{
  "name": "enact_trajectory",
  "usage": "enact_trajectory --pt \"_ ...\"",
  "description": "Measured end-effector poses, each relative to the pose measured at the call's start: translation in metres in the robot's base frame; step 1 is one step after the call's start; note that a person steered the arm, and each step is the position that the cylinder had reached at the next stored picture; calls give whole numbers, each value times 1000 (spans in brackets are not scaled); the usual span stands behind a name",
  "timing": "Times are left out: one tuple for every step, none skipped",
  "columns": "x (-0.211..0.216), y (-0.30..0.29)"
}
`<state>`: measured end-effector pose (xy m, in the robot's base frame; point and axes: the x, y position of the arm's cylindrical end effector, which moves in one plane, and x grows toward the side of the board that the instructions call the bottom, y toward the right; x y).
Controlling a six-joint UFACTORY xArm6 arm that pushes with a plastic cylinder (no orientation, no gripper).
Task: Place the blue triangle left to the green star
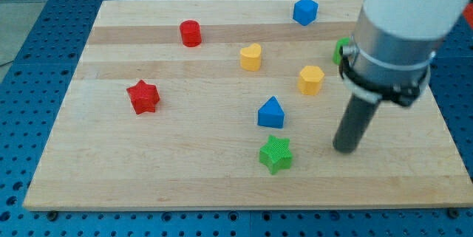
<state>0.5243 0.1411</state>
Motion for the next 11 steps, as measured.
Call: enact_trajectory --pt "-54 -15" --pt "-65 -74" --pt "-37 -146" --pt "-31 -189" --pt "-46 -187" --pt "-54 -140" --pt "-43 -121" --pt "-17 -161" --pt "-5 -189" --pt "-16 -187" --pt "-9 -217"
